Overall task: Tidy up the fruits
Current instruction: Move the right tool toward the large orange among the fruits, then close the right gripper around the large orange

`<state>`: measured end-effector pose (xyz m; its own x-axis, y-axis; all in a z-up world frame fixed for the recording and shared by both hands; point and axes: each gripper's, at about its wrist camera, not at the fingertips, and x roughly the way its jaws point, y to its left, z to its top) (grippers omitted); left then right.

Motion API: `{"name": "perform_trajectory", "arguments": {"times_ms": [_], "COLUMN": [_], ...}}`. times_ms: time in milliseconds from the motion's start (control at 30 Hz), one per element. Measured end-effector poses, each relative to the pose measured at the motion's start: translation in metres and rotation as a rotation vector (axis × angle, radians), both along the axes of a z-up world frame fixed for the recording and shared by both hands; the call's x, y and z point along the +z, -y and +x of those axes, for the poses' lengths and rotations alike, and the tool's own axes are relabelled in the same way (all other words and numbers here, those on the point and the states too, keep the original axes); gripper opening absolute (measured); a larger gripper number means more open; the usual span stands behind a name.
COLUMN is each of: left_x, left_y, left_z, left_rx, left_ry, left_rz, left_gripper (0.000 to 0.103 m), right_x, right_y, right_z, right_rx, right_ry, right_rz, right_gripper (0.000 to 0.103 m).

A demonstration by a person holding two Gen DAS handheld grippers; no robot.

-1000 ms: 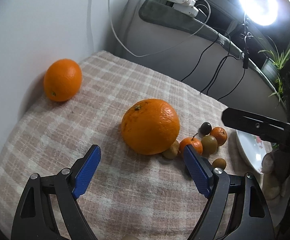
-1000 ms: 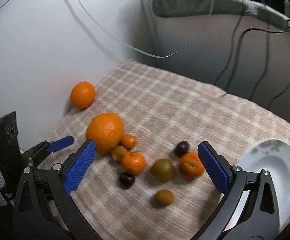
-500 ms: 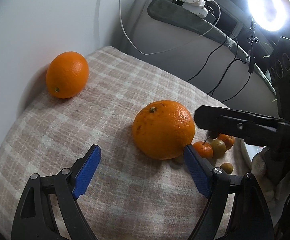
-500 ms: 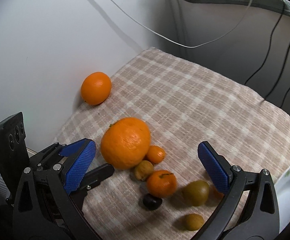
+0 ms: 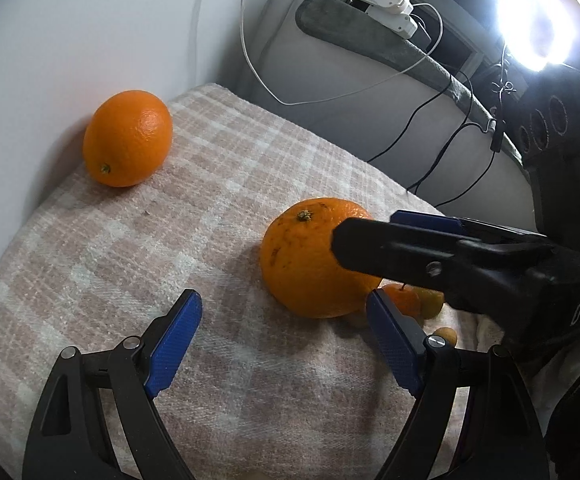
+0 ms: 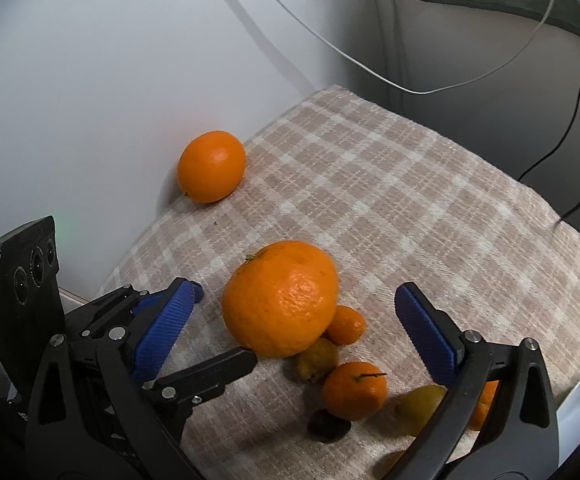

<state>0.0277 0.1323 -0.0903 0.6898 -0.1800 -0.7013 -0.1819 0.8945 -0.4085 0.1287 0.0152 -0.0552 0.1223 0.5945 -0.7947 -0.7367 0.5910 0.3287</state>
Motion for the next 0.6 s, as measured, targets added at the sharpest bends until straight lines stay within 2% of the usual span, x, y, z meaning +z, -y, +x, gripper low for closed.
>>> {"name": "perform_trajectory", "arguments": {"times_ms": [167,267,400,467,600], "left_x": [-0.002,-0.002,-0.002,-0.003,-0.007], "left_y": [-0.002,-0.004,-0.003,-0.004,-0.006], "left_z": [0.001,0.002,0.005,0.007,0.012], "left_rx": [0.003,0.0,-0.018,-0.024,-0.023], "left_ry": [0.007,0.015,0.021,0.02,0.015], "left_rz": [-0.022,-0.037,-0.074,-0.097,-0.136], "left_gripper": [0.084,0.084,0.084,0.084,0.081], "right_x": [-0.004,-0.008,-0.011,-0.012,-0.017], "right_y": [-0.006,-0.006,-0.01,-0.014,-0.019], "right_z": [-0.001,0.001,0.001,0.0,-0.001], "right_rx": [0.018,0.02,0.031,0.047,0.064], "right_ry": [0.001,-0.017,-0.025,-0.03,-0.036], "right_rz": [-0.01,-0.012,-0.014,-0.016,-0.029], "right_gripper": [0.1,0.094,0.091,0.084,0.077]}}
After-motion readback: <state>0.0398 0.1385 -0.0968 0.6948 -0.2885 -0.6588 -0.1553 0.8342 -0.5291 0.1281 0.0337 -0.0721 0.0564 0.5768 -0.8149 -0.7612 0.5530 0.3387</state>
